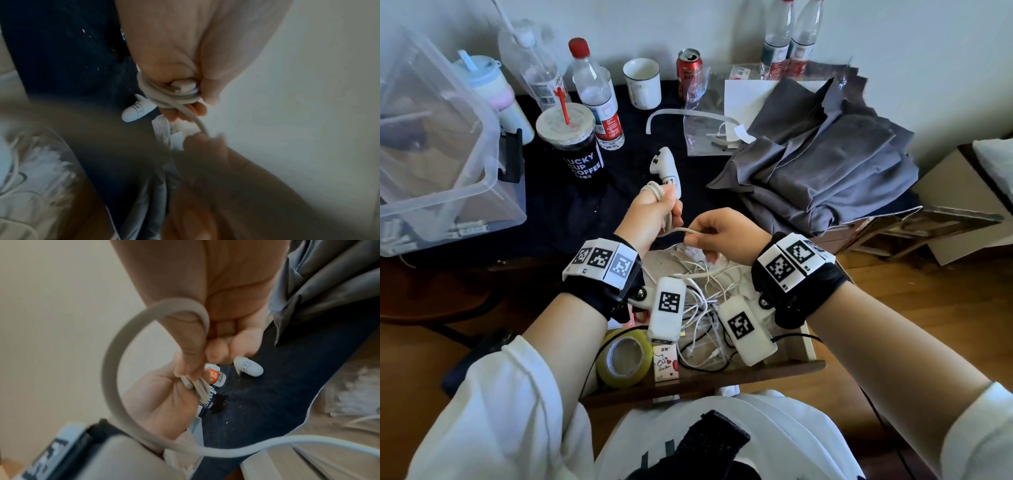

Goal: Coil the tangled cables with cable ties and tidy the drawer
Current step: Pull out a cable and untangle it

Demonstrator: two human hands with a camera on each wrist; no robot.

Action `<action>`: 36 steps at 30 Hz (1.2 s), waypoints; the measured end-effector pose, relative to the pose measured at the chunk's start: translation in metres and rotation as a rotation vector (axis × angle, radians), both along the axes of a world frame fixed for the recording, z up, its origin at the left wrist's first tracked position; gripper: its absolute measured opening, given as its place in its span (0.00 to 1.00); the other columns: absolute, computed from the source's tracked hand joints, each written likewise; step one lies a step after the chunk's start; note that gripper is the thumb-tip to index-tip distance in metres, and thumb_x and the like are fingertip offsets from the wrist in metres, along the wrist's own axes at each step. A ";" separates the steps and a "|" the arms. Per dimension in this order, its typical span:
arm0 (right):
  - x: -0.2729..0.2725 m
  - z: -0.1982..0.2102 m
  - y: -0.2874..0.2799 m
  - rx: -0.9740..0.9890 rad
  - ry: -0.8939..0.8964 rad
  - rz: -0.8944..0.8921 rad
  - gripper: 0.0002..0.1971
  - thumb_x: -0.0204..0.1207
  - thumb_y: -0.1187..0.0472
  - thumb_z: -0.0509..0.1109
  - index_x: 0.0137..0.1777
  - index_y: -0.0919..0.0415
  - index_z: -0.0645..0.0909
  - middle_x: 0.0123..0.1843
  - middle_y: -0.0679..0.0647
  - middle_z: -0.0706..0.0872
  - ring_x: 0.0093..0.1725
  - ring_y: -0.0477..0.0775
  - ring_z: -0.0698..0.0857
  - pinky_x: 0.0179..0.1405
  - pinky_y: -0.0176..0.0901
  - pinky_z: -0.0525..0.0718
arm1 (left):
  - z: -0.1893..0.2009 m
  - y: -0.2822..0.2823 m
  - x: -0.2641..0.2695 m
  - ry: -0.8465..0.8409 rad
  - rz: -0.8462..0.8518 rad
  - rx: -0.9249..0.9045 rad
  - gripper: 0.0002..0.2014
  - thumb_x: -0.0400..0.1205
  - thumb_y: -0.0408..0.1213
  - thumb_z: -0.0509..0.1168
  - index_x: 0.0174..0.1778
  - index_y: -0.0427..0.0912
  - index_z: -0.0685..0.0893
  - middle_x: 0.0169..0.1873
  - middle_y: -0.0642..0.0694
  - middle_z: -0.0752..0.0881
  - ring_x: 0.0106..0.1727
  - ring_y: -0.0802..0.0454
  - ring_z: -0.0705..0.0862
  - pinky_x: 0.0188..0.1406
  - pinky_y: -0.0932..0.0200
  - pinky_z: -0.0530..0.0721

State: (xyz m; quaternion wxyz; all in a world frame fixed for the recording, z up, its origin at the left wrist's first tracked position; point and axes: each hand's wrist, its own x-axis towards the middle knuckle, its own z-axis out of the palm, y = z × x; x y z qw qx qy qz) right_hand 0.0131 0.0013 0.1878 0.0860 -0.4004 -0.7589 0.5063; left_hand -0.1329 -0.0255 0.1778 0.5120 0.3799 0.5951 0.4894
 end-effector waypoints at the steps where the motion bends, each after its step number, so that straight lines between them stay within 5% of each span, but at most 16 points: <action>1: 0.001 0.000 0.000 -0.081 0.046 -0.019 0.07 0.79 0.65 0.67 0.40 0.66 0.80 0.22 0.47 0.80 0.19 0.37 0.79 0.23 0.27 0.77 | -0.001 -0.001 0.000 0.007 -0.017 -0.030 0.12 0.89 0.35 0.52 0.39 0.46 0.75 0.31 0.49 0.76 0.30 0.58 0.77 0.31 0.68 0.77; 5: 0.001 0.003 -0.002 -0.096 0.024 -0.046 0.07 0.78 0.66 0.67 0.39 0.67 0.80 0.25 0.50 0.79 0.17 0.38 0.79 0.17 0.27 0.76 | -0.007 -0.002 -0.001 0.143 -0.169 -0.105 0.10 0.88 0.38 0.54 0.44 0.43 0.77 0.30 0.46 0.79 0.29 0.54 0.77 0.32 0.62 0.76; 10: 0.002 0.000 0.005 0.115 -0.132 0.034 0.03 0.75 0.65 0.71 0.41 0.64 0.84 0.28 0.51 0.82 0.16 0.39 0.78 0.19 0.26 0.75 | -0.003 -0.007 0.004 0.251 -0.510 -0.327 0.33 0.85 0.60 0.40 0.32 0.39 0.78 0.18 0.49 0.74 0.18 0.54 0.71 0.21 0.64 0.71; 12: 0.003 -0.002 0.006 0.160 -0.144 0.036 0.06 0.75 0.67 0.70 0.37 0.58 0.83 0.24 0.47 0.82 0.15 0.40 0.77 0.19 0.25 0.74 | -0.005 -0.010 0.002 0.156 -0.575 -0.376 0.31 0.81 0.62 0.47 0.36 0.36 0.79 0.15 0.50 0.72 0.16 0.56 0.69 0.19 0.64 0.70; 14: 0.003 -0.004 0.007 0.222 -0.162 0.015 0.08 0.74 0.69 0.68 0.37 0.57 0.83 0.17 0.42 0.79 0.15 0.40 0.76 0.20 0.25 0.74 | -0.006 -0.012 -0.001 0.129 -0.605 -0.321 0.20 0.79 0.53 0.61 0.37 0.36 0.77 0.15 0.51 0.71 0.16 0.58 0.68 0.19 0.65 0.68; 17: 0.004 -0.006 0.011 0.270 -0.162 -0.028 0.03 0.75 0.63 0.70 0.40 0.58 0.83 0.23 0.43 0.78 0.17 0.38 0.77 0.26 0.34 0.78 | -0.006 -0.010 -0.004 0.263 -0.529 -0.200 0.10 0.79 0.32 0.69 0.35 0.41 0.75 0.22 0.48 0.73 0.18 0.61 0.70 0.19 0.67 0.70; 21: 0.011 -0.009 0.015 0.256 -0.156 -0.115 0.10 0.79 0.61 0.67 0.35 0.57 0.77 0.23 0.47 0.77 0.14 0.40 0.76 0.26 0.36 0.80 | -0.012 -0.006 -0.007 0.377 -0.359 -0.077 0.10 0.79 0.33 0.69 0.35 0.42 0.75 0.25 0.48 0.75 0.18 0.62 0.71 0.22 0.66 0.71; 24: 0.014 -0.007 0.013 0.071 0.078 -0.170 0.12 0.82 0.65 0.62 0.35 0.58 0.72 0.25 0.52 0.76 0.15 0.41 0.77 0.18 0.31 0.76 | -0.016 -0.005 -0.011 0.372 -0.265 -0.055 0.12 0.81 0.35 0.67 0.33 0.42 0.74 0.19 0.54 0.74 0.16 0.63 0.71 0.21 0.66 0.72; 29: 0.011 0.000 0.014 -0.144 0.415 -0.240 0.13 0.84 0.68 0.55 0.38 0.60 0.72 0.25 0.55 0.68 0.12 0.40 0.65 0.10 0.28 0.62 | -0.013 -0.010 -0.007 0.153 -0.432 -0.127 0.15 0.87 0.38 0.55 0.36 0.38 0.76 0.13 0.54 0.70 0.15 0.59 0.68 0.20 0.65 0.69; 32: 0.015 -0.005 0.020 -0.057 0.347 -0.302 0.13 0.84 0.66 0.57 0.37 0.60 0.75 0.21 0.49 0.68 0.11 0.40 0.61 0.10 0.25 0.57 | -0.006 -0.015 -0.005 -0.106 -0.535 -0.124 0.16 0.88 0.38 0.49 0.39 0.36 0.74 0.15 0.54 0.68 0.16 0.59 0.67 0.21 0.66 0.69; 36: 0.018 -0.018 0.018 0.118 0.157 -0.261 0.11 0.83 0.61 0.60 0.42 0.60 0.82 0.14 0.36 0.73 0.18 0.34 0.74 0.21 0.29 0.71 | 0.007 -0.014 -0.008 -0.518 -0.595 0.049 0.17 0.80 0.51 0.60 0.40 0.38 0.75 0.17 0.57 0.71 0.16 0.61 0.70 0.24 0.66 0.74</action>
